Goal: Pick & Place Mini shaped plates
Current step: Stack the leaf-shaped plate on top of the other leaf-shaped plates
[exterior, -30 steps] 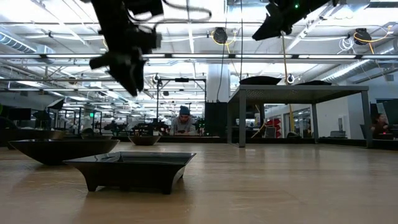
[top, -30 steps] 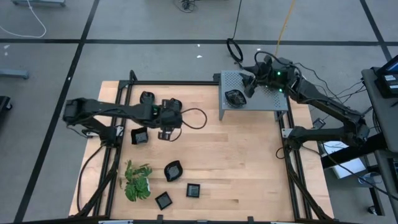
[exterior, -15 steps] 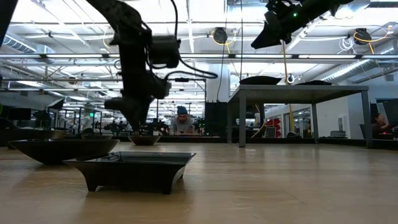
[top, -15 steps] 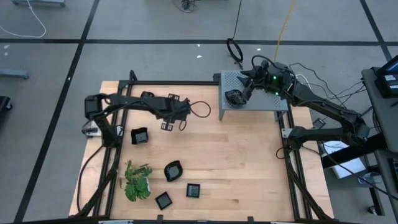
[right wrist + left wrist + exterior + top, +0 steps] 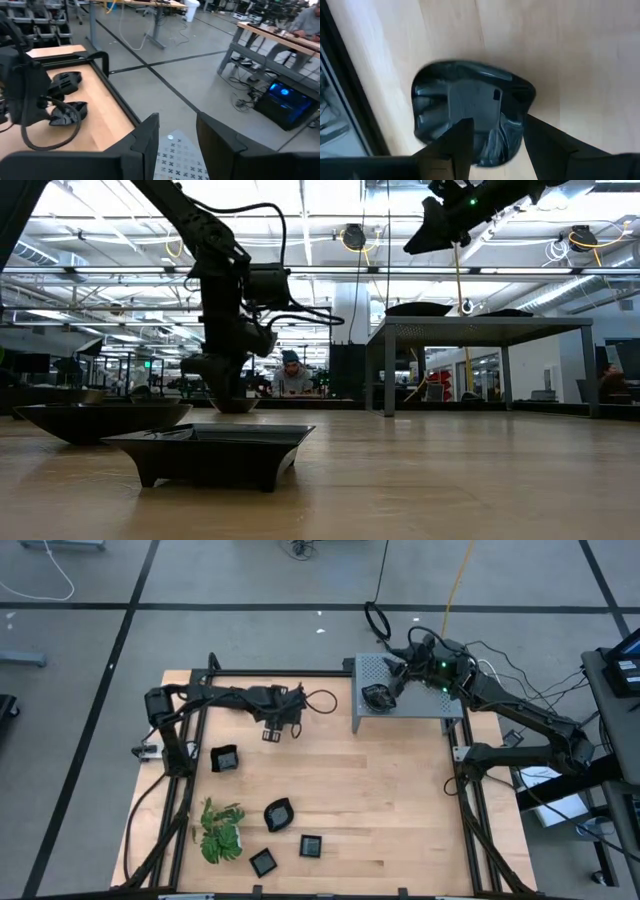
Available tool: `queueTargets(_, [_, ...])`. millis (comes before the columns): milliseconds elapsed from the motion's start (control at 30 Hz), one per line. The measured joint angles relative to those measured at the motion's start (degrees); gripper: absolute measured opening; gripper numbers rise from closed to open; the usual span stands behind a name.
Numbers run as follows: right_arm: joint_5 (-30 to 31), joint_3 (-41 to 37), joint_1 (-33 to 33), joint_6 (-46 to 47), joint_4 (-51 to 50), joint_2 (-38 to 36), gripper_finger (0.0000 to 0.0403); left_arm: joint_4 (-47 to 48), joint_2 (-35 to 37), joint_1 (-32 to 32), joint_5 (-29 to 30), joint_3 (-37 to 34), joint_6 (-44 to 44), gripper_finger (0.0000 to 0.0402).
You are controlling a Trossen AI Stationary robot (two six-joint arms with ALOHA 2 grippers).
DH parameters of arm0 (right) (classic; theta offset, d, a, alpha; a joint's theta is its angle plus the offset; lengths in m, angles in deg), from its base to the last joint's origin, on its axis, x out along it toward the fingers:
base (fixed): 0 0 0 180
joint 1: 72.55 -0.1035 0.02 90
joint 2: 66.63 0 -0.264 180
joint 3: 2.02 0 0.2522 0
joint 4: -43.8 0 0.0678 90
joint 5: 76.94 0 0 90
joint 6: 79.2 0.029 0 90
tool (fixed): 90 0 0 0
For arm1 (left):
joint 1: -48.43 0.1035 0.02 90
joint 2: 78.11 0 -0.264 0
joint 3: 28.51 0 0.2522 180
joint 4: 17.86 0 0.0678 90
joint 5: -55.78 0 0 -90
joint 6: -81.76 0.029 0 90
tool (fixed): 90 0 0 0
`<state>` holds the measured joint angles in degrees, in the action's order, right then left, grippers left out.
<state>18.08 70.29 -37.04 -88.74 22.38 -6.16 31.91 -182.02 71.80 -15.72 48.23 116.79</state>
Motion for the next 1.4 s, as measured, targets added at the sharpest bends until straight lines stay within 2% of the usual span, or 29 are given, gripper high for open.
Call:
queueTargets(67, [1.27,0.00,0.02,-0.04,0.00,0.00,0.0118,-0.84,0.00,0.42,-2.90,0.00,0.16,0.0164])
queueTargets(167, [1.33,0.00,0.02,-0.08,0.00,0.00,0.0118,-1.89,0.00,0.73,-7.31,0.00,0.39,0.0130])
queueTargets(300, [1.20,0.00,0.02,-0.13,-0.04,0.00,0.0118,-2.87,0.00,0.62,-8.24,0.00,0.16,0.0059])
queueTargets(400, [1.20,0.00,0.02,-0.13,-0.11,0.00,0.0118,-2.81,0.00,0.66,-8.23,0.00,-3.18,0.0011])
queueTargets(667, [1.16,0.00,0.02,-0.13,-0.31,0.00,0.0118,-2.84,0.17,-1.53,-8.61,0.00,-7.98,0.0004])
queueTargets(867, [1.02,0.00,0.02,-0.43,-0.39,0.00,0.0118,-3.77,2.55,-6.67,-8.92,0.00,-9.53,0.0004])
queueTargets(1100, [0.94,0.00,0.02,-2.29,-0.47,0.00,0.0118,-12.94,6.74,-14.71,-11.78,0.00,-9.11,0.0004])
queueTargets(1233, [0.92,0.00,0.02,-2.29,-0.48,0.00,0.0118,-19.40,6.95,-19.95,-14.24,0.00,-4.77,0.0003])
queueTargets(1400, [0.91,0.00,0.02,-2.18,-0.52,0.00,0.0118,-22.67,5.64,-25.23,-15.91,0.04,5.25,0.0009])
